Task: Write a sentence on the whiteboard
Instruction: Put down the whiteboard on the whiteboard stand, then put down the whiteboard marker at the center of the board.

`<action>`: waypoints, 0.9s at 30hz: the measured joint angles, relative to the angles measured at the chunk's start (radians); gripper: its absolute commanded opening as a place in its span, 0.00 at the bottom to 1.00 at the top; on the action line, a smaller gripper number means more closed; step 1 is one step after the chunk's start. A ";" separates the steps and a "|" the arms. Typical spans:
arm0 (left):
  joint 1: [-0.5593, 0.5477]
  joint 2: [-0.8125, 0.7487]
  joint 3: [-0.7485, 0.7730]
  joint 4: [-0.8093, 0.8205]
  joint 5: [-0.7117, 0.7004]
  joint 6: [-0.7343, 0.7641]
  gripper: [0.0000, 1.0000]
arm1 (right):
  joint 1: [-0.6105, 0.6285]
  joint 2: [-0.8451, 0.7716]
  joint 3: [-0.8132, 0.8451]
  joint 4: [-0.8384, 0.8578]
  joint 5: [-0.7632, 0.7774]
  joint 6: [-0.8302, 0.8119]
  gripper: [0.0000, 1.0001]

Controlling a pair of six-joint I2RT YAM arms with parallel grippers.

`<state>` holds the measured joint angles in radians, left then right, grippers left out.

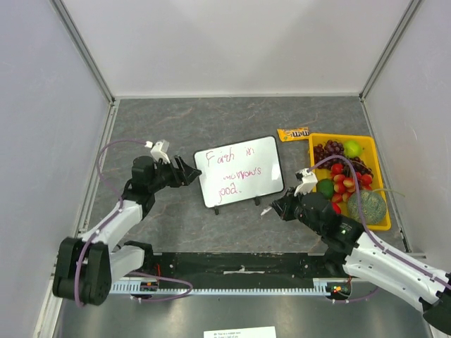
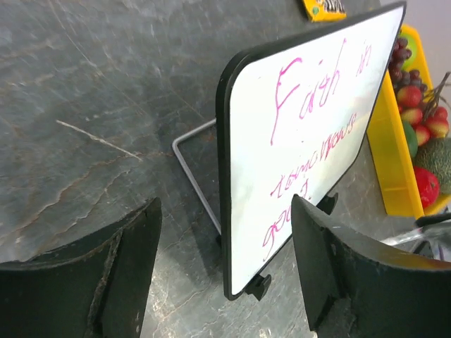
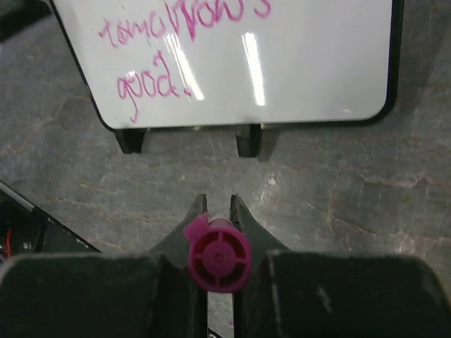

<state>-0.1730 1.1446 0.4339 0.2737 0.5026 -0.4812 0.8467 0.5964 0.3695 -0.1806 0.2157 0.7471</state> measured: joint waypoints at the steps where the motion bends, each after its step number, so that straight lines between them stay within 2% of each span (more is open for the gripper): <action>1: 0.000 -0.040 0.000 -0.023 -0.024 0.000 0.78 | 0.000 -0.001 -0.016 -0.009 -0.008 0.013 0.00; 7: 0.000 -0.230 0.021 -0.190 -0.162 -0.003 0.79 | 0.000 0.010 -0.071 -0.064 -0.045 0.077 0.01; 13: 0.000 -0.290 0.093 -0.293 -0.163 -0.007 0.79 | -0.006 0.043 -0.089 -0.062 -0.057 0.120 0.07; 15: 0.000 -0.290 0.120 -0.305 -0.149 -0.009 0.79 | -0.011 0.061 -0.100 -0.058 -0.058 0.142 0.14; 20: 0.000 -0.290 0.159 -0.310 -0.090 -0.015 0.79 | -0.029 0.082 -0.101 -0.045 -0.060 0.172 0.44; 27: 0.000 -0.290 0.162 -0.307 -0.009 -0.027 0.79 | -0.062 0.092 -0.101 -0.050 -0.035 0.174 0.69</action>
<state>-0.1730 0.8547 0.5957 -0.0338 0.4934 -0.5083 0.7845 0.6888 0.2684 -0.2306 0.1806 0.9207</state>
